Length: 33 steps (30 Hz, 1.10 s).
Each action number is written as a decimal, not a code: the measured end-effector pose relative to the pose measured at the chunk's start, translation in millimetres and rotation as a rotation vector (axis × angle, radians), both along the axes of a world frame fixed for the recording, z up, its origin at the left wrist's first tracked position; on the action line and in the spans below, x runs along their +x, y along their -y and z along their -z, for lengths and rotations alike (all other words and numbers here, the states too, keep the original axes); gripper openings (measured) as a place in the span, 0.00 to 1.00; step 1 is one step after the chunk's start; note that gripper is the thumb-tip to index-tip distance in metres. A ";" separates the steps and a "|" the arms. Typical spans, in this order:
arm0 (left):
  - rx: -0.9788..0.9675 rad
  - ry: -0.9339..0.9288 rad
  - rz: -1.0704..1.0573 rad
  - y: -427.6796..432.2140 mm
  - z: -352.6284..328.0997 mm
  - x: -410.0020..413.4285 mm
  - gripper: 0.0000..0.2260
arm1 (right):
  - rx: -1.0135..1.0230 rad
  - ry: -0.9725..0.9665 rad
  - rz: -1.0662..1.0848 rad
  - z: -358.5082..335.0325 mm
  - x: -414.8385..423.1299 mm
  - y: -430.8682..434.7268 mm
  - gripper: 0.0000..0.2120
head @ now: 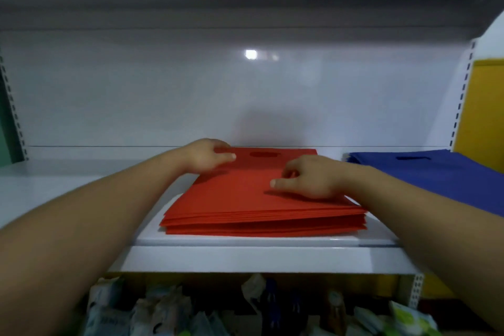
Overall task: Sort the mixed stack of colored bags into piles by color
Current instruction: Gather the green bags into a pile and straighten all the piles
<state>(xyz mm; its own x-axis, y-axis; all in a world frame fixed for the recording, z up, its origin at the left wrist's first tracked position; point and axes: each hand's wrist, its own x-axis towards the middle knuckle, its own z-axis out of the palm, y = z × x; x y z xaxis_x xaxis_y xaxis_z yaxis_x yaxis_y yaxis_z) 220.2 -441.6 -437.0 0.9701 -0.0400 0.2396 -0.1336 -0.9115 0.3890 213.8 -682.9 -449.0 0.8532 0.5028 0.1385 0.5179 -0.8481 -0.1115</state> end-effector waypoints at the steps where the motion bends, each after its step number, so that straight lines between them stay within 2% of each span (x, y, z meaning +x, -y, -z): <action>1: 0.046 0.004 -0.009 0.2 -0.8 13.9 0.23 | 0.001 -0.003 0.001 3.4 -5.1 0.9 0.27; 4: 0.215 -0.031 -0.034 0.5 2.6 46.8 0.29 | 0.076 0.022 0.011 13.9 -11.9 5.9 0.23; 6: 0.257 -0.110 -0.027 -1.4 9.1 59.3 0.31 | 0.138 0.037 0.013 16.6 -13.1 7.6 0.19; 10: 0.149 -0.183 0.020 -5.2 22.0 69.8 0.31 | 0.190 -0.013 0.019 13.1 -19.1 11.2 0.17; 15: 0.100 -0.151 0.013 -8.7 25.3 73.9 0.30 | 0.346 -0.242 0.008 4.5 -44.7 29.0 0.21; 18: 0.087 -0.144 0.021 -8.6 27.7 73.6 0.30 | 0.368 -0.187 0.024 13.1 -51.7 31.8 0.18; 21: 0.061 -0.140 0.011 -11.1 30.0 73.0 0.30 | 0.436 0.010 0.048 19.4 -51.9 30.5 0.14; 23: 0.054 -0.143 0.012 -12.1 29.7 73.1 0.30 | 0.465 0.045 0.063 17.4 -57.3 34.4 0.18; 28: 0.049 -0.151 0.013 -12.2 28.6 73.8 0.30 | 0.342 -0.189 -0.026 18.2 -78.4 51.1 0.38; 30: 0.052 -0.141 0.009 -11.8 27.2 73.2 0.28 | 0.268 -0.116 -0.017 27.0 -79.2 53.2 0.42; 33: 0.018 -0.152 0.034 -13.1 18.4 73.1 0.22 | 0.318 0.017 -0.051 38.1 -77.4 54.8 0.42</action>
<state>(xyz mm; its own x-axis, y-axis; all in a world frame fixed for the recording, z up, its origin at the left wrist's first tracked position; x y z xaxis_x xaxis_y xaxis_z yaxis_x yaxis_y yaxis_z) 293.3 -428.6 -455.4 0.9931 -0.0766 0.0889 -0.1055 -0.9145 0.3906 136.4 -737.7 -487.1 0.8242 0.4745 0.3091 0.5630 -0.7450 -0.3577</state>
